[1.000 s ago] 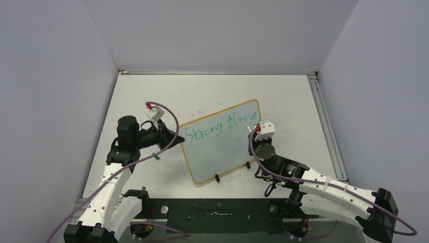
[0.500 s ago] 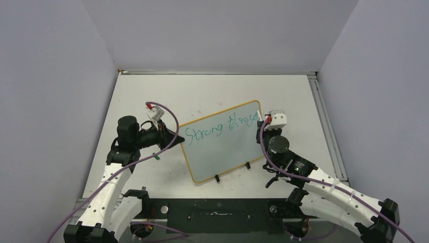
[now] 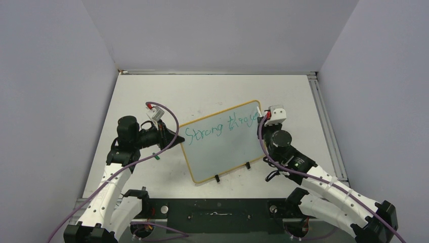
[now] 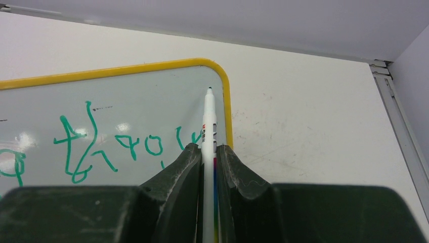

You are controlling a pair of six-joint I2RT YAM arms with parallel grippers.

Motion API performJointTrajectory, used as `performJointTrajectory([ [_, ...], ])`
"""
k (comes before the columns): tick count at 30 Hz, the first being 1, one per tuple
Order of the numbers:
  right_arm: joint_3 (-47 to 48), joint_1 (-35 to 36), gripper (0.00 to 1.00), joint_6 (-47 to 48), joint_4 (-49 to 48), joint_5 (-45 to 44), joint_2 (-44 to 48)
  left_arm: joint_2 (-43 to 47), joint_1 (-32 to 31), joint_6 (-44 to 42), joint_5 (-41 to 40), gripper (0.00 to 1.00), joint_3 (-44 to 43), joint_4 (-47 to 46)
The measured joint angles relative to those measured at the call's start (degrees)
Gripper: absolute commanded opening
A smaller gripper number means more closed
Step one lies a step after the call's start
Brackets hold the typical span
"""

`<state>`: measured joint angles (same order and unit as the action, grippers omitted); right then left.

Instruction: Write a sentence on the whiteboard

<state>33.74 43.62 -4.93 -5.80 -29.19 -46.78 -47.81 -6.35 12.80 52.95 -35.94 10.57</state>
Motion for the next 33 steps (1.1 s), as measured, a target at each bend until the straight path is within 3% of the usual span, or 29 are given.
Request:
performJointTrajectory([
  [18, 0.02, -2.34, 0.05, -0.55, -0.74, 2.51, -2.38, 0.00, -0.04, 0.02, 0.02, 0.00, 0.00, -0.02],
  [33, -1.60, -2.27, 0.05, -6.58, 5.68, 3.15, 1.62, 0.02, -0.11, 0.02, 0.00, 0.00, 0.00, 0.00],
])
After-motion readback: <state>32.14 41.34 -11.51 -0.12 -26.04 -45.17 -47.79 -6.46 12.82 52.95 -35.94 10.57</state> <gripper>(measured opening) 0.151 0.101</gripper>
